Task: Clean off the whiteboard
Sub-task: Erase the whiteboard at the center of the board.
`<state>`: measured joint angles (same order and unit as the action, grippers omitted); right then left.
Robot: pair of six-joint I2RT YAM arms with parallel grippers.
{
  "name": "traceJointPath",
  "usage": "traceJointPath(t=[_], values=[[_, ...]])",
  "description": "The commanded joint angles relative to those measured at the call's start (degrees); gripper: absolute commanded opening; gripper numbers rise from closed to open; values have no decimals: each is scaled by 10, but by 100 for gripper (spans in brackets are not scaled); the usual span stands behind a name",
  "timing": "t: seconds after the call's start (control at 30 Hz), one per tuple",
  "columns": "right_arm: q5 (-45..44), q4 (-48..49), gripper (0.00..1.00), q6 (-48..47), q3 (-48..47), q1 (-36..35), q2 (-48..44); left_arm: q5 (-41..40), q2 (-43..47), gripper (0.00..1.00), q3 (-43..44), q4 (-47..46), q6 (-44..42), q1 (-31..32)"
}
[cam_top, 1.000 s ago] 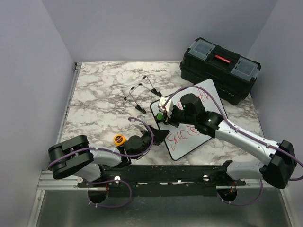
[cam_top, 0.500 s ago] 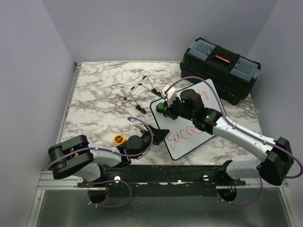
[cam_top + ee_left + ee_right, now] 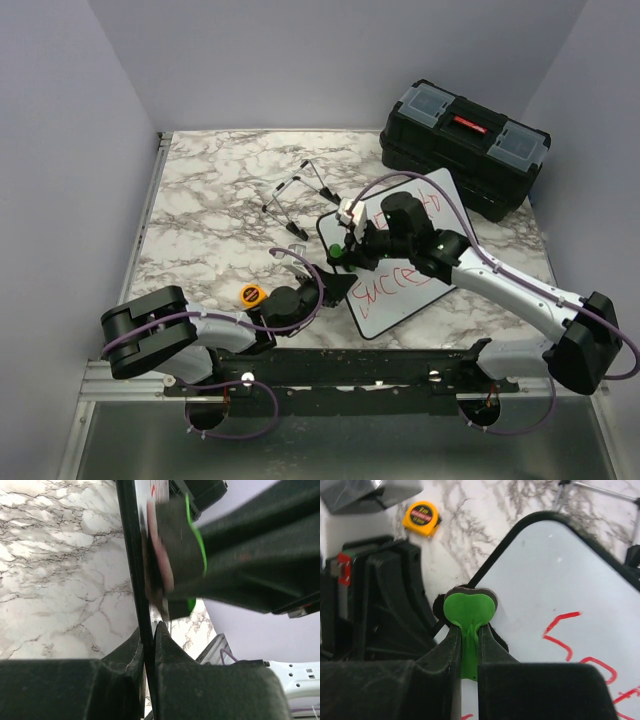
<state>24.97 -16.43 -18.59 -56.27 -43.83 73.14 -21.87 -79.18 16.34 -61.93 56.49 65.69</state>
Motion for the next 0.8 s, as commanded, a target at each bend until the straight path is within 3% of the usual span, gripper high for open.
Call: traceJointPath(t=[0.0,0.07,0.13,0.2,0.3,0.37,0.47,0.6,0.77], values=[[-241,95,1,122,-29,-5,35,70,11,0,11,-48,-64,15],[-266,100,1,117,-18,-5,27,68,12,0,8,-50,-64,15],[-232,81,1,93,0,-3,16,69,13,0,6,-50,-65,15],[-133,40,0,29,22,0,5,70,14,0,5,-50,-67,15],[124,-87,1,-113,37,0,-2,70,11,0,3,-53,-68,15],[196,-118,1,-160,43,-1,-6,71,10,0,4,-58,-69,14],[114,-53,1,-90,32,-1,6,71,13,0,6,-51,-70,14],[-97,51,1,25,1,20,26,71,14,0,14,-38,-75,13],[-167,100,1,57,30,67,-5,75,16,0,21,-26,-76,13]])
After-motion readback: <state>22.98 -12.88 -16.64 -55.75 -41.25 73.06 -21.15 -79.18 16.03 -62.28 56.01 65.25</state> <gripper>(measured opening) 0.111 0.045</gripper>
